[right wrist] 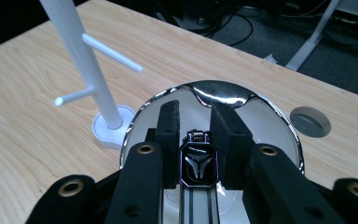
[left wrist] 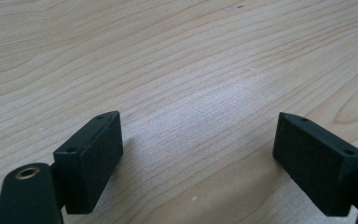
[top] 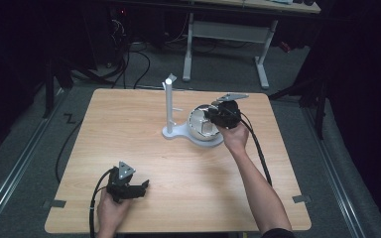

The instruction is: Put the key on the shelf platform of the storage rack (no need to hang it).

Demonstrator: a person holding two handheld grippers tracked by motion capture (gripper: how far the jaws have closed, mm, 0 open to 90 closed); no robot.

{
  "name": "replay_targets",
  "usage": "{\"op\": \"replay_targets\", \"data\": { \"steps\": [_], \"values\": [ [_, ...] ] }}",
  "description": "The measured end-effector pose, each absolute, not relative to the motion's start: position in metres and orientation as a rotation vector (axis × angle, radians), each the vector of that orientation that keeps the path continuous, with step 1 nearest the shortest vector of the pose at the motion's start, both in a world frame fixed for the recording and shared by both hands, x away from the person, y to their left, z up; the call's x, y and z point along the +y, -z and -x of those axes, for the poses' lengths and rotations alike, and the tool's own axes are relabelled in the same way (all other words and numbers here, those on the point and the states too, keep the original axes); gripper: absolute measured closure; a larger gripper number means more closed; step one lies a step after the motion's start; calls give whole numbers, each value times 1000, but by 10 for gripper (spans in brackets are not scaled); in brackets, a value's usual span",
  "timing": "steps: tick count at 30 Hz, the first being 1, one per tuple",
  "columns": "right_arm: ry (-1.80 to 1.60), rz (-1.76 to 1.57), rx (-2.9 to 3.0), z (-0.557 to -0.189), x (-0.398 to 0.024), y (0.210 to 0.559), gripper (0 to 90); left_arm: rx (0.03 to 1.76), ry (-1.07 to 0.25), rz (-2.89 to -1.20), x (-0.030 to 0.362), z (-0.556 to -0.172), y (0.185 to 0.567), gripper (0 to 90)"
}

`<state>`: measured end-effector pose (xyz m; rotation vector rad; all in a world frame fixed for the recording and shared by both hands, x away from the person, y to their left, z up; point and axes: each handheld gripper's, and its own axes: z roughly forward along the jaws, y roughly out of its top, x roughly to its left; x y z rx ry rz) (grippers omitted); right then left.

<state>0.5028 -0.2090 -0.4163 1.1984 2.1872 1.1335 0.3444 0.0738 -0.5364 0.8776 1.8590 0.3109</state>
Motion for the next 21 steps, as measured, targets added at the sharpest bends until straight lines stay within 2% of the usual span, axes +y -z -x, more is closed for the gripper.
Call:
{"op": "replay_targets", "data": {
  "steps": [21],
  "values": [
    [-1050, -1281, 2227, -524, -204, 441, 742, 1859, -316, -879, 74, -345, 537, 161]
  ]
}}
